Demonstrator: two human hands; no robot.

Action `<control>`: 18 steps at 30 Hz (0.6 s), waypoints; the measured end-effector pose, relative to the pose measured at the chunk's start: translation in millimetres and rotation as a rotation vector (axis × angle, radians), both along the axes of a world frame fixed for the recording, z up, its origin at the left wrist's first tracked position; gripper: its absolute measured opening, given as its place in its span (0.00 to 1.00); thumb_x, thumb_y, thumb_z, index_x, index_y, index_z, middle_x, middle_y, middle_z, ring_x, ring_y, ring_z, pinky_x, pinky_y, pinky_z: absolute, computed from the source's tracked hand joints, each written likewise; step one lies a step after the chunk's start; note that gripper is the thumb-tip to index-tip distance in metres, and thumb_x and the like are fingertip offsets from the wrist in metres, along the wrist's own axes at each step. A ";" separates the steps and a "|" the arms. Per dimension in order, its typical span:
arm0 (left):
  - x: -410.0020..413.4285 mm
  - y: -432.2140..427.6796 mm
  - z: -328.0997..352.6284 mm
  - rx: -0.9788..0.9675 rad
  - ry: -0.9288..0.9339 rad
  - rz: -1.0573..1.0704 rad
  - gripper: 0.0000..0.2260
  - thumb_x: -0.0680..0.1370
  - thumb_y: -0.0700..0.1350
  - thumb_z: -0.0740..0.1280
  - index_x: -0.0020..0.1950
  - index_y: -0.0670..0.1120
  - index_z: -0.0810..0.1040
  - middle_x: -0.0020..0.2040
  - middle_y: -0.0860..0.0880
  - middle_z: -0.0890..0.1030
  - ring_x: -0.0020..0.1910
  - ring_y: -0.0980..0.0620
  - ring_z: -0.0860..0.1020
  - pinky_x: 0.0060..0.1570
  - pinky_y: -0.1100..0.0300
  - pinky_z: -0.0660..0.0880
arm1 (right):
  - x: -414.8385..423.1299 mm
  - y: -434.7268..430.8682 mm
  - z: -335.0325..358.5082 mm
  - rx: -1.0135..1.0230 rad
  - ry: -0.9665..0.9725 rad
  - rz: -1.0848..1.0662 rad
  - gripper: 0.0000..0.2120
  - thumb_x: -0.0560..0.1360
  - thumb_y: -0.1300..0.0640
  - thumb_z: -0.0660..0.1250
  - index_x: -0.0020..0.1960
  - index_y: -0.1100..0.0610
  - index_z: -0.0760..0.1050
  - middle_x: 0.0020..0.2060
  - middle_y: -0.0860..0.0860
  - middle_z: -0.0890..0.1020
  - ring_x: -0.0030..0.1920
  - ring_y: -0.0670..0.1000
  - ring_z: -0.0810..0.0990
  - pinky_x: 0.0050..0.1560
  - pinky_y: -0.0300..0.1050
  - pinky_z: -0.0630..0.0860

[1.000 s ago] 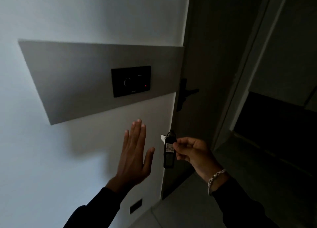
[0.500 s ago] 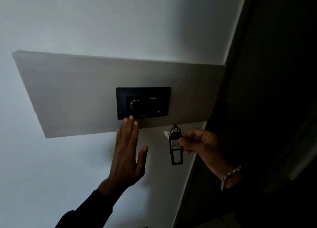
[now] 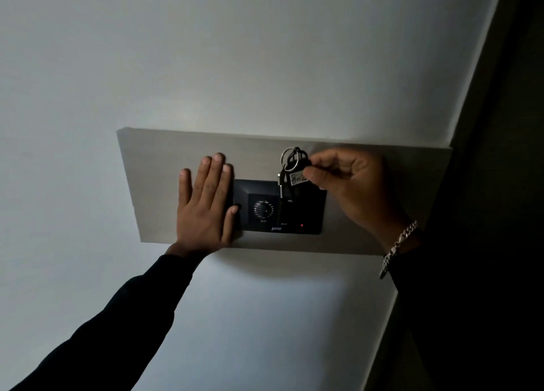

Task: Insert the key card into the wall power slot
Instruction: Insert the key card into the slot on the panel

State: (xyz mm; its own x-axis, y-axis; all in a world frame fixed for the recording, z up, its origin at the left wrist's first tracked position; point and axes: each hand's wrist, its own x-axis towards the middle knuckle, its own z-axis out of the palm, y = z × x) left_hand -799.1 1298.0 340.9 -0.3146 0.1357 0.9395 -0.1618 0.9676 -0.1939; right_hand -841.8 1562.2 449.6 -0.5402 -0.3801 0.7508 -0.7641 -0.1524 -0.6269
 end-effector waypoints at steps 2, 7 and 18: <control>-4.9 -4.9 -2.0 -0.043 0.032 0.048 0.30 0.79 0.53 0.50 0.79 0.39 0.57 0.82 0.41 0.55 0.82 0.42 0.53 0.78 0.39 0.50 | -3.7 -4.1 1.4 -0.017 0.013 0.017 0.10 0.69 0.60 0.74 0.41 0.44 0.82 0.34 0.39 0.86 0.33 0.39 0.83 0.37 0.31 0.77; -8.0 -6.3 -1.5 -0.065 0.049 0.064 0.31 0.79 0.53 0.49 0.79 0.39 0.57 0.83 0.44 0.51 0.82 0.42 0.54 0.79 0.40 0.48 | -13.6 -15.1 -3.4 -0.053 -0.032 -0.023 0.11 0.69 0.65 0.74 0.41 0.49 0.81 0.30 0.40 0.85 0.30 0.39 0.81 0.35 0.32 0.77; -4.1 -0.9 2.1 -0.051 0.050 0.056 0.30 0.79 0.53 0.50 0.79 0.39 0.58 0.81 0.41 0.57 0.82 0.43 0.54 0.79 0.40 0.49 | -16.2 -16.2 -18.1 0.030 -0.014 -0.201 0.07 0.68 0.61 0.75 0.41 0.50 0.82 0.33 0.52 0.85 0.31 0.47 0.83 0.34 0.41 0.80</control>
